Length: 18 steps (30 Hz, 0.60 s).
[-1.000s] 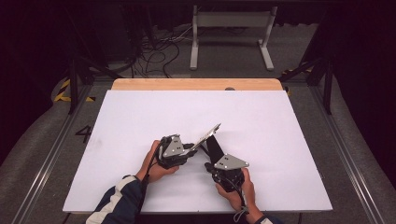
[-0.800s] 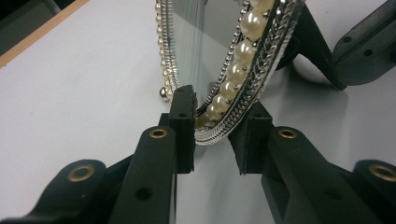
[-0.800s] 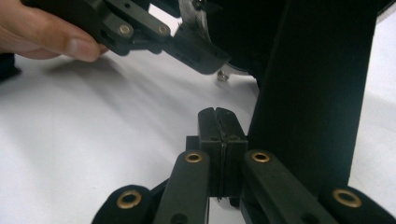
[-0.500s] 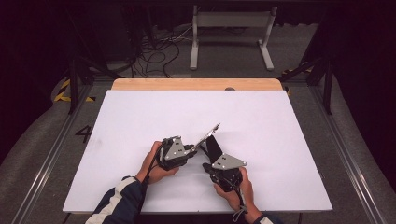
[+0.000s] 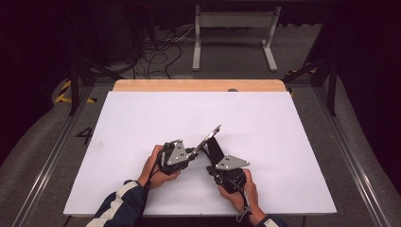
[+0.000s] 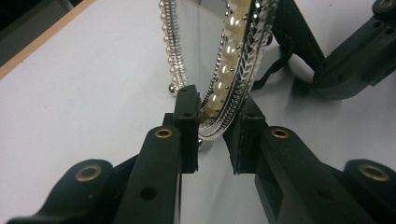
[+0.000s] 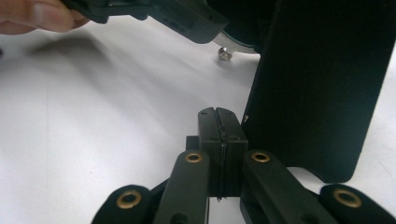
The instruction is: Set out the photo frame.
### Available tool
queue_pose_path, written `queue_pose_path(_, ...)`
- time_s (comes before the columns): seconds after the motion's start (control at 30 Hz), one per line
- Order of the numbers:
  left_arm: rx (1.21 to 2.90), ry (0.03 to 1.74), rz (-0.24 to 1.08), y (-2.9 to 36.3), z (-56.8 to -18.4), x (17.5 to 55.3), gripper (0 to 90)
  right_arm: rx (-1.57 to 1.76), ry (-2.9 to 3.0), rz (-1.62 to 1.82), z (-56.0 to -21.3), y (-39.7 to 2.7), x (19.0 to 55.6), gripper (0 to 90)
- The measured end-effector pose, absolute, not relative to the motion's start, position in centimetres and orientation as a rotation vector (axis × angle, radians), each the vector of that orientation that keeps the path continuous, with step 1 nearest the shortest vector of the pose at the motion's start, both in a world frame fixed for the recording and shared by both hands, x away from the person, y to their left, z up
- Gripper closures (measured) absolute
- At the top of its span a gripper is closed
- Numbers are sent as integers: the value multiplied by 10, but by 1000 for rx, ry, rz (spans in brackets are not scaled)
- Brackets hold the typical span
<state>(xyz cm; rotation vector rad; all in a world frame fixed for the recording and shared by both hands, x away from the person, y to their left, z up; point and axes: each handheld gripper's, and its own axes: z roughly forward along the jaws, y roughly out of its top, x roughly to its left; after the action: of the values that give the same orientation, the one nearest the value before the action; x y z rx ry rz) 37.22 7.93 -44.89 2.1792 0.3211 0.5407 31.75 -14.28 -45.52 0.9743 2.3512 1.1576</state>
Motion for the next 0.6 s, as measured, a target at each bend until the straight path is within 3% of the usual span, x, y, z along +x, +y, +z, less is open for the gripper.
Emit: queue_pose_path(0.6,2187,291,599,70,-447,360,770,1020,2370,1134,-453,-160,322,900)
